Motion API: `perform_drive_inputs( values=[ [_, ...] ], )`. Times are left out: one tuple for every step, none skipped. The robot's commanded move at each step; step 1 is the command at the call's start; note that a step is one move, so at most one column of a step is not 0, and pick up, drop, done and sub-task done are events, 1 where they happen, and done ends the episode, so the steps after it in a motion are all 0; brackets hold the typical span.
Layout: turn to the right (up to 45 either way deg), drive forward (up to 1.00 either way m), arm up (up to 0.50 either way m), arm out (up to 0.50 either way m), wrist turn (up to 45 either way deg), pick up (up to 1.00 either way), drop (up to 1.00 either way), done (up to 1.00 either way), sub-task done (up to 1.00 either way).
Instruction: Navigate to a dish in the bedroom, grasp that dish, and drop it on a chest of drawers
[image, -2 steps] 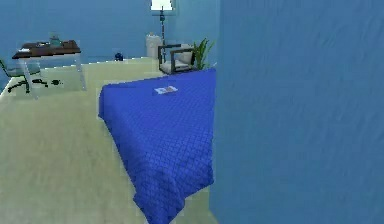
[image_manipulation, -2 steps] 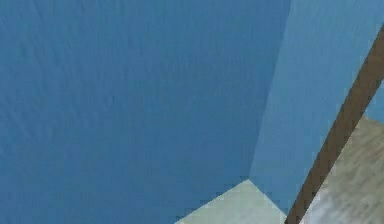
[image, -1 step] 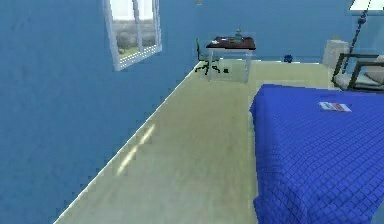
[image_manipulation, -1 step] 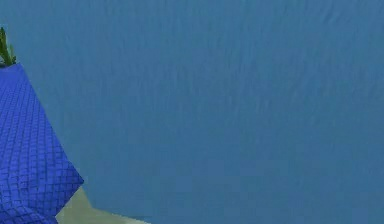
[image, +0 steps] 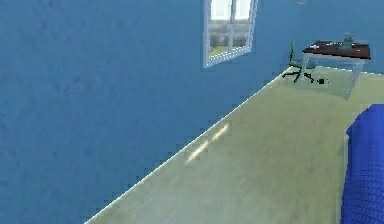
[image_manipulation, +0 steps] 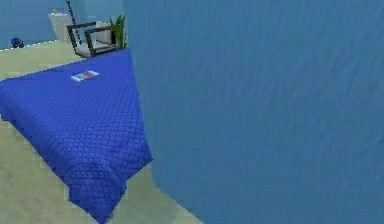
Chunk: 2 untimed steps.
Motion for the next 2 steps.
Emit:
perform_drive_inputs(
  values=[
    [0.0,0.85,0.00,0.00,0.0,0.00,0.00,0.00,0.00],
    [-33.0,0.00,0.00,0.00,0.0,0.00,0.00,0.00,0.00]
  ],
)
